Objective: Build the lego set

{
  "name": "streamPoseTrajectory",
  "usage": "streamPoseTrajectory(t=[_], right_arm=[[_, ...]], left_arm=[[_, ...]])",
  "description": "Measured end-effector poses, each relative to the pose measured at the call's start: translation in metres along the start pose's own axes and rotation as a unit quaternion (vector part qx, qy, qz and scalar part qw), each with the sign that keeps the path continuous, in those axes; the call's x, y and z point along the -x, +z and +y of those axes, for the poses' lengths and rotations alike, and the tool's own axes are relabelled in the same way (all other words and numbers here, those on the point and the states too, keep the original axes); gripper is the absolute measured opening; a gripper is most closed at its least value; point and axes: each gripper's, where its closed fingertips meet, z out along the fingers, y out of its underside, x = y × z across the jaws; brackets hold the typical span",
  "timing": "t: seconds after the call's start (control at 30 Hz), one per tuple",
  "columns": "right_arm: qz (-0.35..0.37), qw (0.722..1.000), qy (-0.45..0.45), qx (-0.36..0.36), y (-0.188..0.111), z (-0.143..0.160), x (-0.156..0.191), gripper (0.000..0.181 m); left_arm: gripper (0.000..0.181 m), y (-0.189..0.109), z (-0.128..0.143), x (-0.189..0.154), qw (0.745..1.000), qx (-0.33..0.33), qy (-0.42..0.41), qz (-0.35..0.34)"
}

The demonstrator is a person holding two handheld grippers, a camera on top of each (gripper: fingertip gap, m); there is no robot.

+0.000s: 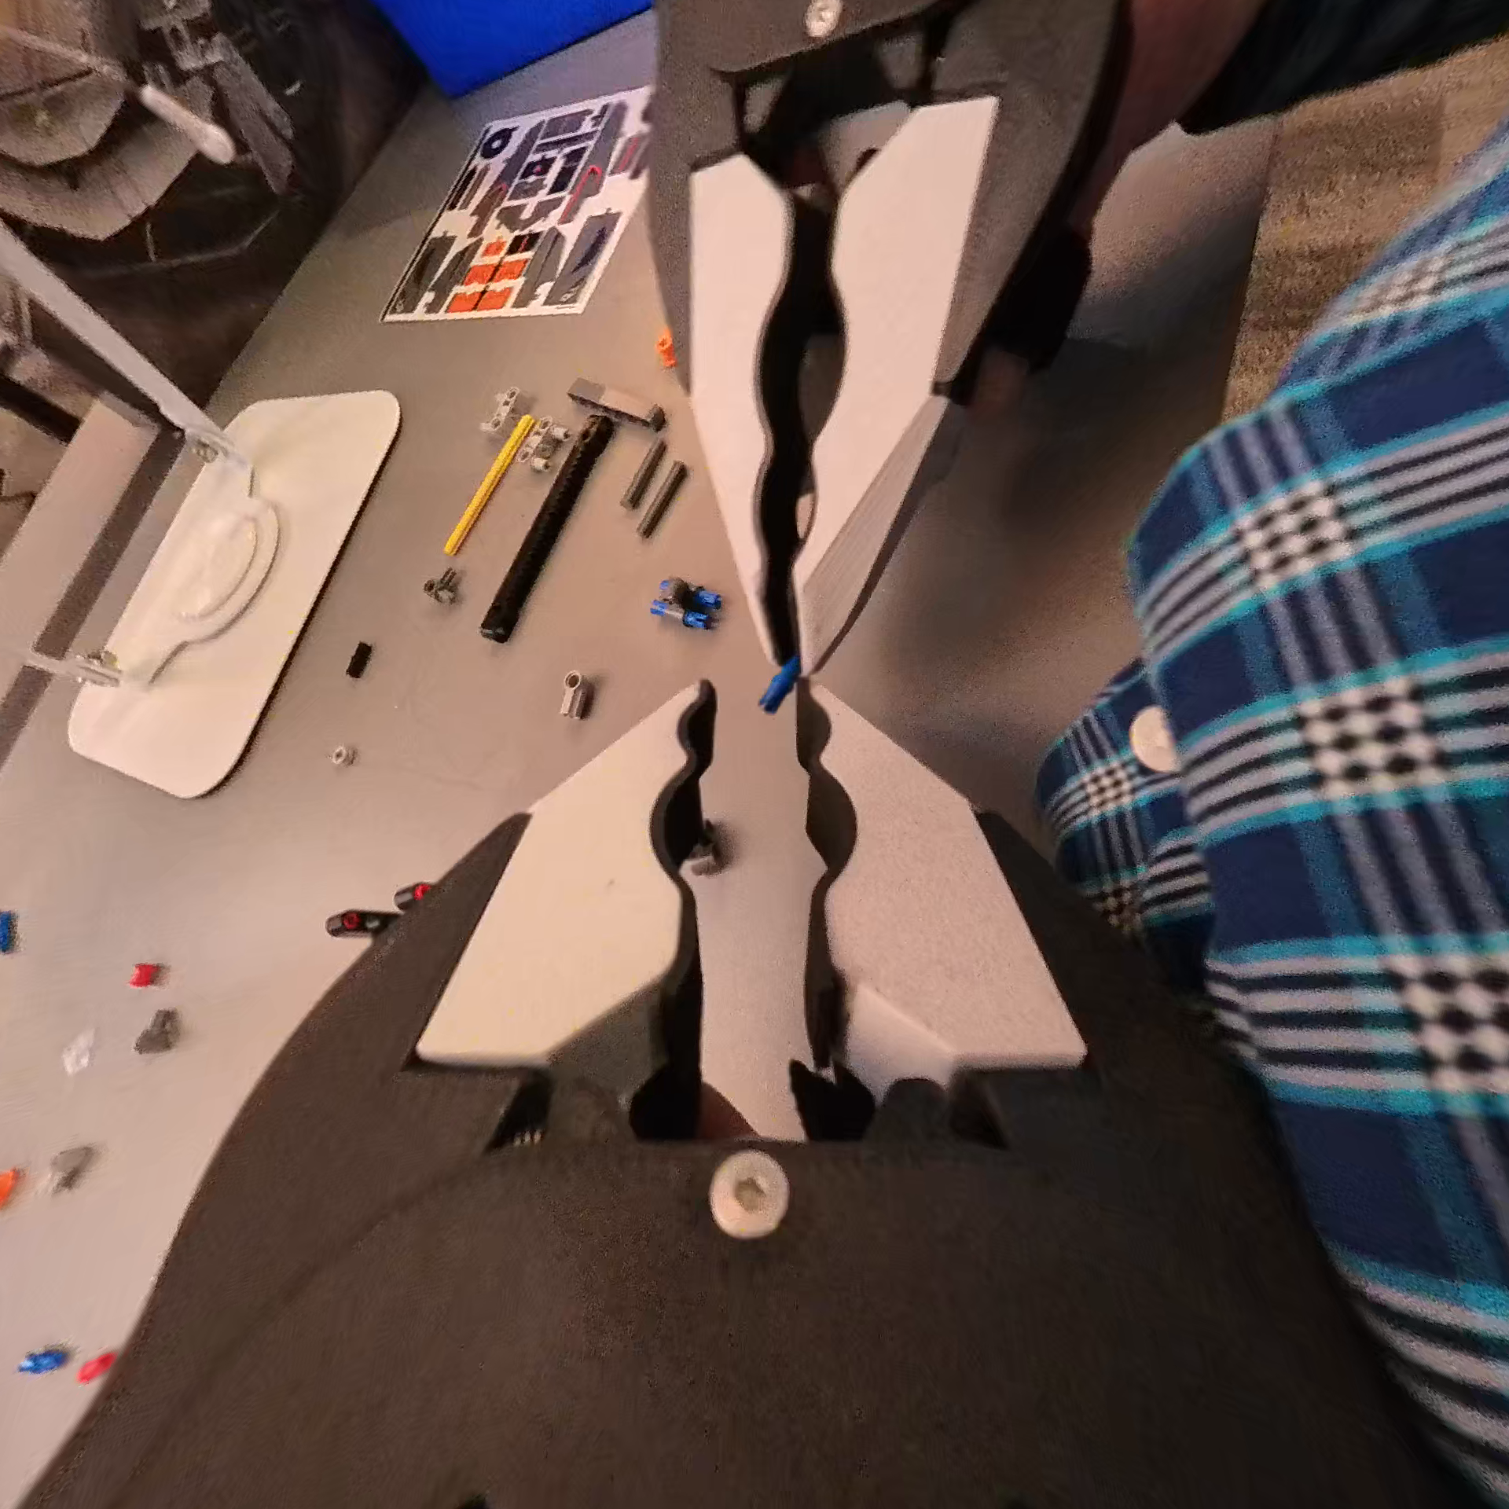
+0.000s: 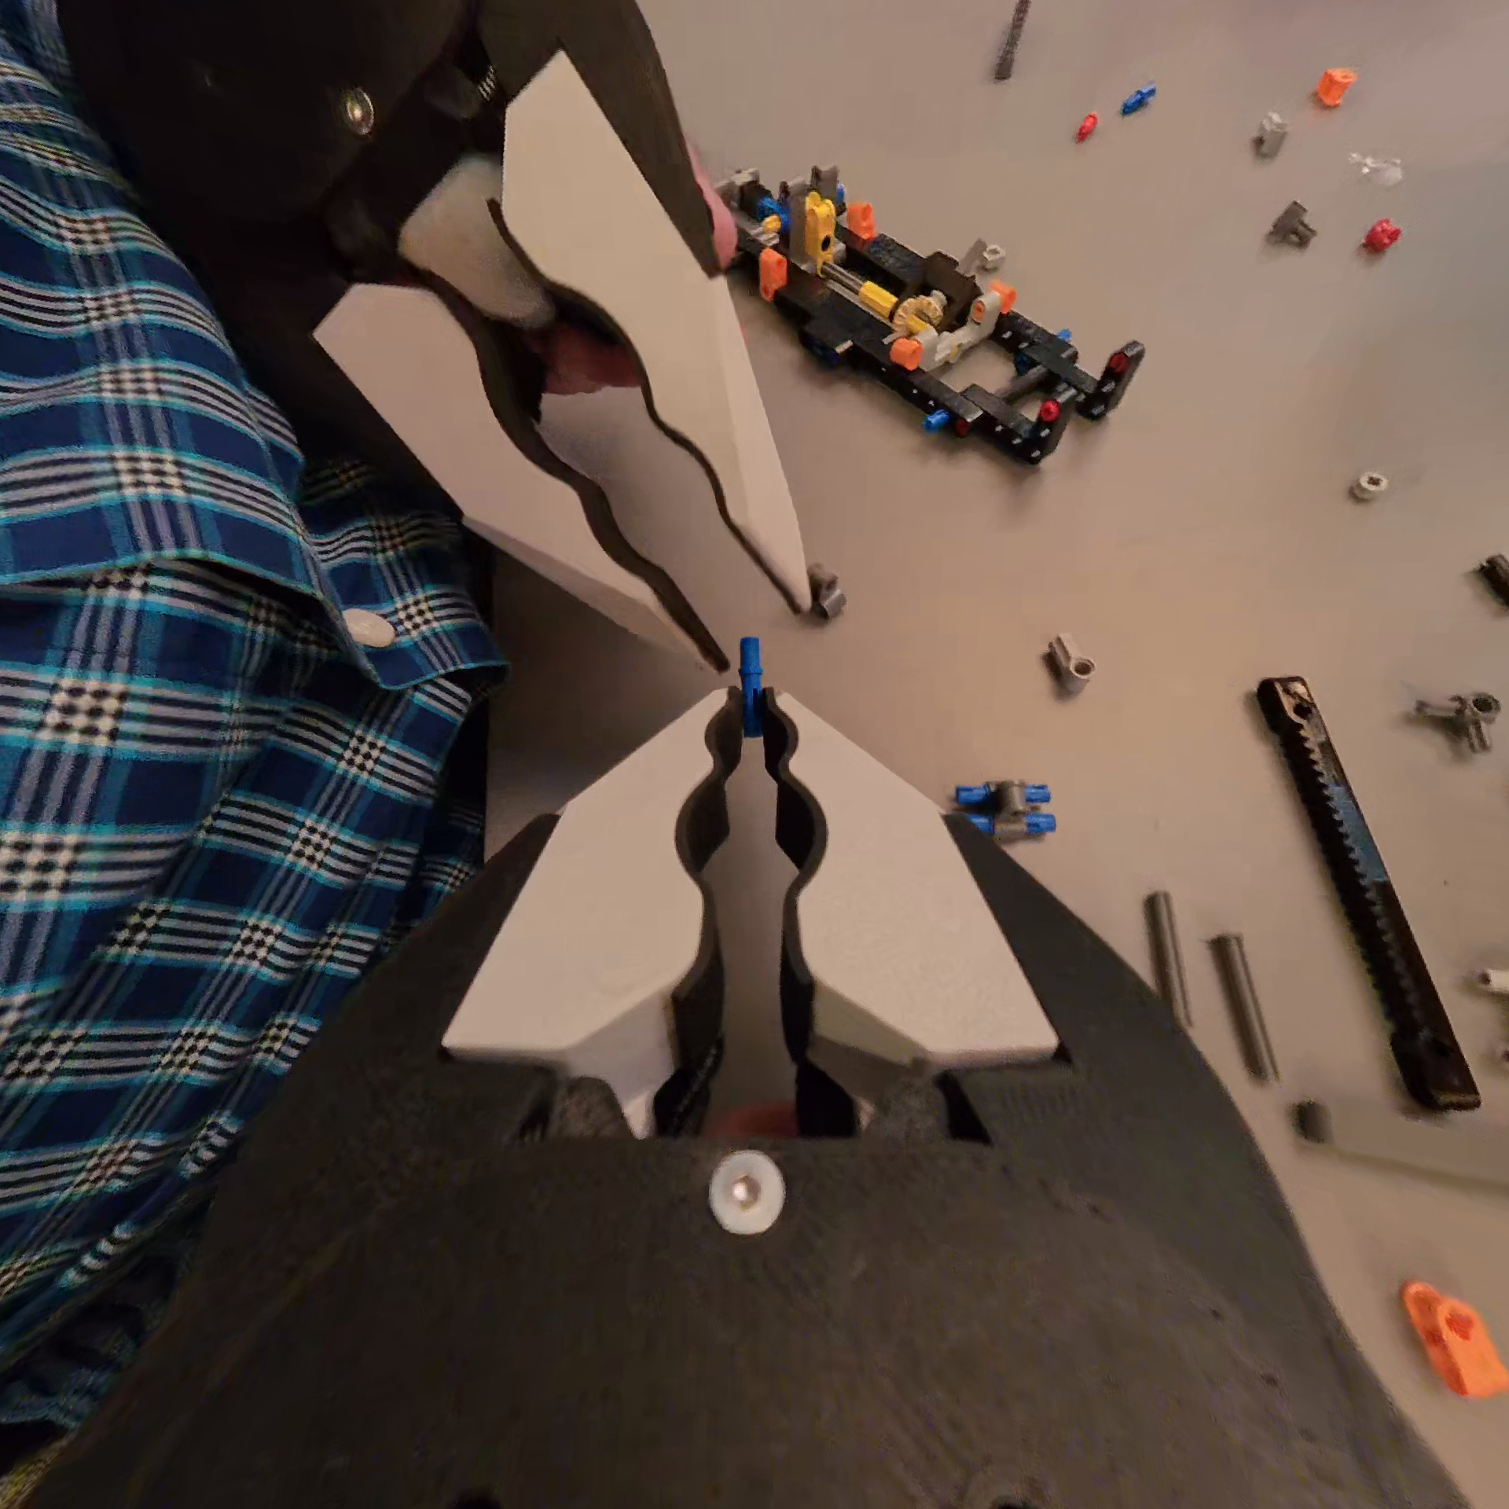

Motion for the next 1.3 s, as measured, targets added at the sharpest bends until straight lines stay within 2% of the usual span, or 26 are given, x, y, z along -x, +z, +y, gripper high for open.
streamPoseTrajectory(t=[0.13, 0.33, 0.5, 0.7, 0.87, 1.13, 1.3], right_arm=[[-0.007, 1.000, -0.007, 0.005, 0.003, -0.002, 0.003, 0.002], [-0.001, 1.000, 0.002, -0.002, 0.004, -0.005, 0.000, 0.003], [0.023, 0.997, 0.063, -0.036, -0.002, -0.009, -0.014, 0.019], [-0.020, 0.981, 0.160, -0.111, -0.007, -0.023, -0.012, 0.012], [-0.042, 0.967, 0.198, -0.153, -0.012, -0.033, -0.013, 0.006], [-0.067, 0.956, 0.216, -0.188, -0.015, -0.042, -0.008, 0.003], [-0.060, 0.963, 0.192, -0.179, -0.014, -0.040, -0.001, 0.000]], left_arm=[[0.007, 0.000, 0.002, -0.006, 1.000, 0.005, 0.029, 0.005], [0.004, 0.000, 0.004, -0.005, 1.000, 0.004, 0.007, -0.006], [0.003, -0.001, 0.003, 0.008, 0.994, -0.024, -0.103, -0.026], [0.003, -0.006, -0.012, 0.018, 0.977, -0.089, -0.191, -0.021], [0.003, -0.012, -0.021, 0.020, 0.958, -0.135, -0.252, -0.001], [0.004, -0.017, -0.025, 0.019, 0.936, -0.169, -0.307, 0.024], [0.004, -0.018, -0.022, 0.012, 0.914, -0.178, -0.360, 0.058]])
